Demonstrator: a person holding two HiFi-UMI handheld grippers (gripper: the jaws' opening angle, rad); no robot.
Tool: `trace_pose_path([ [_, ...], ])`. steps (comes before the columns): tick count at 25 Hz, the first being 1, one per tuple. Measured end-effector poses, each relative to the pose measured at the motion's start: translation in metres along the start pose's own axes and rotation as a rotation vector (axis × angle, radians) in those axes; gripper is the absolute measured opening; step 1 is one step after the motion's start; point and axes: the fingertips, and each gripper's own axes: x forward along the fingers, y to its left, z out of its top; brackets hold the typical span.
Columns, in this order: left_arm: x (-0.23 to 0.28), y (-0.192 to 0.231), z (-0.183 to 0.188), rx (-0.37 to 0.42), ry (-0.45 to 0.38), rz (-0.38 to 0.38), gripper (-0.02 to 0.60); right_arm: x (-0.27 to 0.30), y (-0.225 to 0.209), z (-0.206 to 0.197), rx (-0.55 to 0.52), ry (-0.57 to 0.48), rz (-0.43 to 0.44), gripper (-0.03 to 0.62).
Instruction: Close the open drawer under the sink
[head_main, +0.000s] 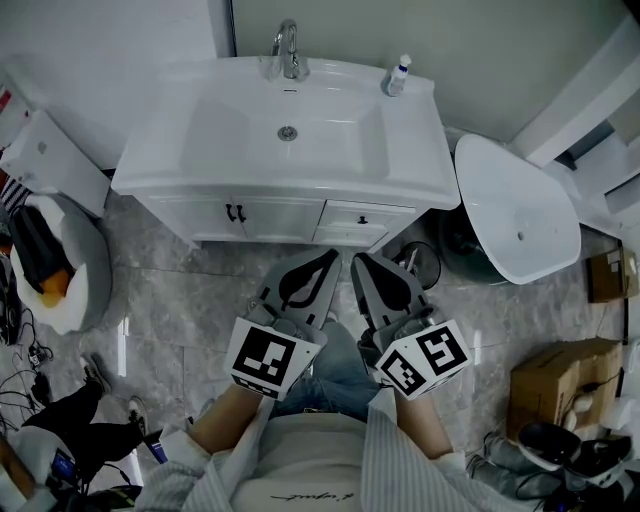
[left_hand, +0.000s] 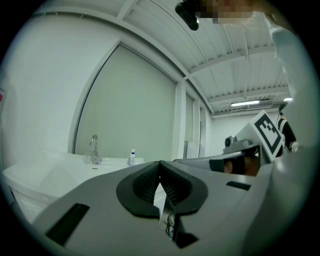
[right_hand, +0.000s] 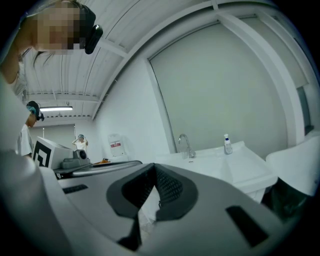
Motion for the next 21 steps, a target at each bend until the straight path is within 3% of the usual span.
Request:
trace_pose_path([
  [21, -0.010, 0.007, -0.013, -0.006, 0.020, 0.009, 0.015, 0.006, 0.007, -0.020, 0.036, 0.039, 0.012, 0.009],
])
